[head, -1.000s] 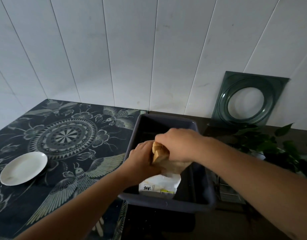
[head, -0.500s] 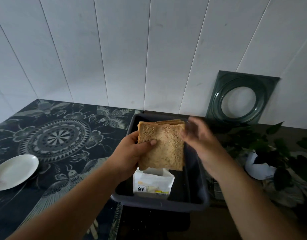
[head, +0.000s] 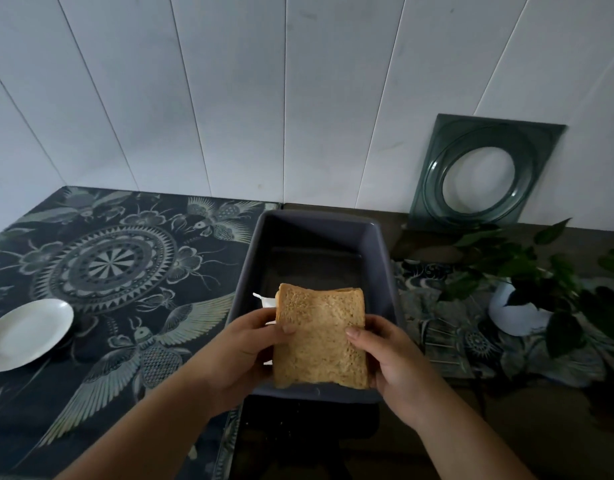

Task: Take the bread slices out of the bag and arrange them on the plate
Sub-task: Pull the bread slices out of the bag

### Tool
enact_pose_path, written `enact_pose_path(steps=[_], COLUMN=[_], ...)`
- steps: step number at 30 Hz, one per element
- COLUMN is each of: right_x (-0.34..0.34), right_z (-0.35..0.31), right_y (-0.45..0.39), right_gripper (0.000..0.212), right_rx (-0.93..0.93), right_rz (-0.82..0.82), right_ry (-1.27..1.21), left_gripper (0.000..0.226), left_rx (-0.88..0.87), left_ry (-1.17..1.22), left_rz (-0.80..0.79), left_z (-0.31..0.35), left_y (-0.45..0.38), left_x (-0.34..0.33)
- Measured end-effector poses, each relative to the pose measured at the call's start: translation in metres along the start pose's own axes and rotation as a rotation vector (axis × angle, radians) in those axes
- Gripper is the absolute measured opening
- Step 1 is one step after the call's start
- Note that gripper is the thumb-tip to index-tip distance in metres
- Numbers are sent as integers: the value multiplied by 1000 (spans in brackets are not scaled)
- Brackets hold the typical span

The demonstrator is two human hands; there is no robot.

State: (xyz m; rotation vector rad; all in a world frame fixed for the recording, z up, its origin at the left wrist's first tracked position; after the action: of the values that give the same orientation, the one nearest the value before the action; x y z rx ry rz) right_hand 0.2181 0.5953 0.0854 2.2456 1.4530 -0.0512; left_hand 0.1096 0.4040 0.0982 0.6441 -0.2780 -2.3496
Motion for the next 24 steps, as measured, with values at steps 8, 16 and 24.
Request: enact_pose_path(steps=[8, 16, 24], right_x=[9, -9, -108], right_z=[13, 16, 75], right_y=[4, 0, 1], right_gripper=[29, 32, 50], right_rx=[-85, -103, -266], right_rz=[-47, -252, -616], right_ry=[11, 99, 304], left_gripper=[47, 50, 46], left_rx=[1, -28, -143], left_ry=[72, 187, 383], left_rz=[131, 310, 734], left_z=[-25, -42, -105], left_y=[13, 42, 160], left_x=[-6, 0, 34])
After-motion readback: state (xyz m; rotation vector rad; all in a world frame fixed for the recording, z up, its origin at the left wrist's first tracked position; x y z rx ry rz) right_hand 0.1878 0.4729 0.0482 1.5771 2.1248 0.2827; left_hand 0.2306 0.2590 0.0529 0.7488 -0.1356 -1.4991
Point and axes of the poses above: each hand's wrist, its own y-axis away from the middle knuckle, its own x-axis out of the back of the hand, z = x × y, the point moved 2 cm from there along -y, towards the middle knuckle, and after that the axes turned 3 degrees about -y, right-handed, at the moved point
